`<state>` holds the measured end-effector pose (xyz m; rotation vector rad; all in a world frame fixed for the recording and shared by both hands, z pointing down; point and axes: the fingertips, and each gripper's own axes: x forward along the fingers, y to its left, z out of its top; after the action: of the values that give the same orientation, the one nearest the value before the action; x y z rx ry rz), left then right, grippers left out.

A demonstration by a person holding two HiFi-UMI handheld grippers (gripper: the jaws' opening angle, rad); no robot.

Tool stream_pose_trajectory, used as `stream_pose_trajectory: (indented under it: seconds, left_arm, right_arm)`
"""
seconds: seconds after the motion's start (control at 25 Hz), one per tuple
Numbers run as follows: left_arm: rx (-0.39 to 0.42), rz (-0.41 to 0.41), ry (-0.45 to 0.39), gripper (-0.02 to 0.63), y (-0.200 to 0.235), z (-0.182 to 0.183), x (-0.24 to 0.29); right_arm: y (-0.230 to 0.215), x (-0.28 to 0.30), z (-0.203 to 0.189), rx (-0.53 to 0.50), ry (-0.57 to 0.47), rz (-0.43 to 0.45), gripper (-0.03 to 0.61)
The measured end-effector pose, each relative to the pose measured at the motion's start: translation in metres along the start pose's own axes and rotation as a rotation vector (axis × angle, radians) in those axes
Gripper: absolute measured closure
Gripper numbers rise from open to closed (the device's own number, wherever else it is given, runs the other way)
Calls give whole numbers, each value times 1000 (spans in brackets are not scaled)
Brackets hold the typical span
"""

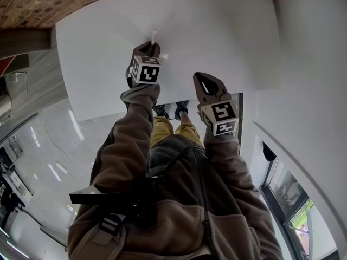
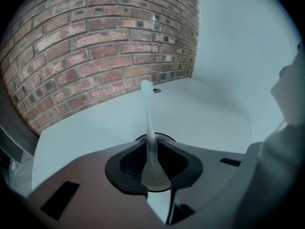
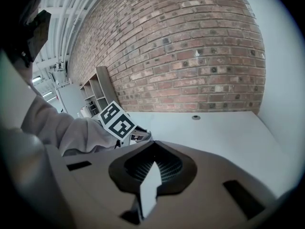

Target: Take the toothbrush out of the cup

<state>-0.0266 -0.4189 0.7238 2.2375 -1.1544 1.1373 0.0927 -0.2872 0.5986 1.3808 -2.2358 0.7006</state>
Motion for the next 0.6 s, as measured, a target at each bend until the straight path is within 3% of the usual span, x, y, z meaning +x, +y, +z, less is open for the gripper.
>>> stream_pose_trajectory:
  seconds: [0.36,0.6]
  left_arm:
    - [12,18,-6,559,0,3,-3]
    - [-46,-1,-163,560,-2,30,-35]
  right_arm:
    - [0,-12,-7,2,2,-10,577]
    - [-2,-23,-4,1,-27,-20,577]
